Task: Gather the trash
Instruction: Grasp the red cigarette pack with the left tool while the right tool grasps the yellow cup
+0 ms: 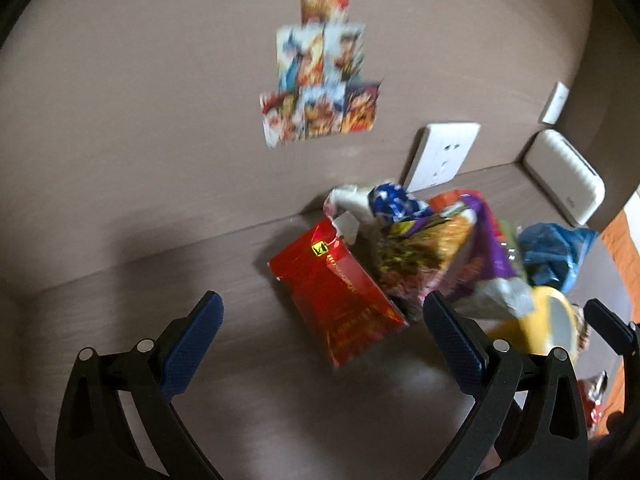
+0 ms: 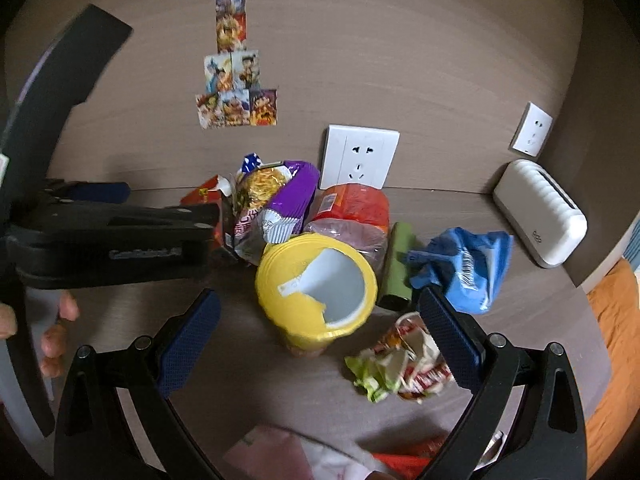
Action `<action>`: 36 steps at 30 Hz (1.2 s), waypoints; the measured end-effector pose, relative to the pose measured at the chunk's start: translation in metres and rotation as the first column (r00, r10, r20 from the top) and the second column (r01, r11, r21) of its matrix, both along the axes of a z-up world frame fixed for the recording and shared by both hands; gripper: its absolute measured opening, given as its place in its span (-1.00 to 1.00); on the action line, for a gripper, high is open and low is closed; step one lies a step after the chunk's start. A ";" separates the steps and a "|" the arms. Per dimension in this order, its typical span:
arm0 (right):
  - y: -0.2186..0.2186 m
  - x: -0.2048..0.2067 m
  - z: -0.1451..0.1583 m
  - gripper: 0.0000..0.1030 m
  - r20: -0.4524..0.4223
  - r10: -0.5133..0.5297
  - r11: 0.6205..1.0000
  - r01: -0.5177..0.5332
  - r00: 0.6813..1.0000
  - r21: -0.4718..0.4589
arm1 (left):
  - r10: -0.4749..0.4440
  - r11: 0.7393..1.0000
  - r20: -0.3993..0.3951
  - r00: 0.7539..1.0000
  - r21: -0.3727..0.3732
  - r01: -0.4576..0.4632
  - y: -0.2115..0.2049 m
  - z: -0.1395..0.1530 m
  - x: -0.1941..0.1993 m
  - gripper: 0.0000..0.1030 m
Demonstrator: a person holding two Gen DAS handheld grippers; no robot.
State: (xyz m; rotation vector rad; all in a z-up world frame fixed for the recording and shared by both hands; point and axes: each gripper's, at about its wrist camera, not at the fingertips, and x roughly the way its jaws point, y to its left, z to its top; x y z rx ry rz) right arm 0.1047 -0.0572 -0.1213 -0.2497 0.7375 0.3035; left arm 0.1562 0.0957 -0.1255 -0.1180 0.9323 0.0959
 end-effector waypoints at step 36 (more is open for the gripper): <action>-0.080 -0.071 0.076 -0.09 0.113 -0.101 0.988 0.086 0.988 0.127 | -0.001 0.994 0.087 0.996 0.105 -0.008 0.016 0.019 -0.055 0.38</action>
